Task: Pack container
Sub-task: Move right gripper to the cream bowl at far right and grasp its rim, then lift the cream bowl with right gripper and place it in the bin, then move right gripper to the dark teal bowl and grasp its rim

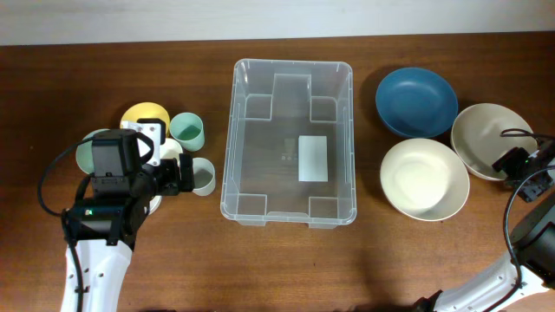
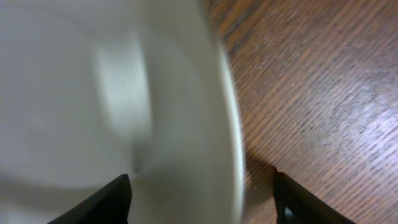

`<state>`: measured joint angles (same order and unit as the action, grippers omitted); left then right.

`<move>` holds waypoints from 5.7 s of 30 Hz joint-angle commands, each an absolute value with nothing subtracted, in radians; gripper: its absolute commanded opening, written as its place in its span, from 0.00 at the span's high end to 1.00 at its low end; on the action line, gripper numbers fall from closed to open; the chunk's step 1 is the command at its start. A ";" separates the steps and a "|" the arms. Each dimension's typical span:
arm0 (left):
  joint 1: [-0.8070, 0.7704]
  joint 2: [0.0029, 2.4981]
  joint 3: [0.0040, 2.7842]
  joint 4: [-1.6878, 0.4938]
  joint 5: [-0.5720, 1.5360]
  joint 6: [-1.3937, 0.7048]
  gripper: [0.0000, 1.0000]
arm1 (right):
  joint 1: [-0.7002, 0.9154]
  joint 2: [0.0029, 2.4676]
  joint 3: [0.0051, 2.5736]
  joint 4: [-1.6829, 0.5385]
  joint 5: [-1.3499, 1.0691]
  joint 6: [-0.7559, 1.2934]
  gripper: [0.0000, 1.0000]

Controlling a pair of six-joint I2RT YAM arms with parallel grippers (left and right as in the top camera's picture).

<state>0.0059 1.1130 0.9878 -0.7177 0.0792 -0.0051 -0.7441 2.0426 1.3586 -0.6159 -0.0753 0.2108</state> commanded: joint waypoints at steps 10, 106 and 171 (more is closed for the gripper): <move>0.002 1.111 1.010 -0.715 0.083 -0.011 0.01 | -0.741 2.087 1.358 -0.624 -0.101 0.223 0.77; 0.002 1.111 1.010 -0.713 0.083 -0.011 0.01 | 0.234 1.892 1.480 -0.437 -0.216 0.451 0.77; 0.002 1.111 1.010 -0.723 0.083 -0.011 0.00 | -0.301 2.299 1.749 -0.785 -0.126 0.401 0.55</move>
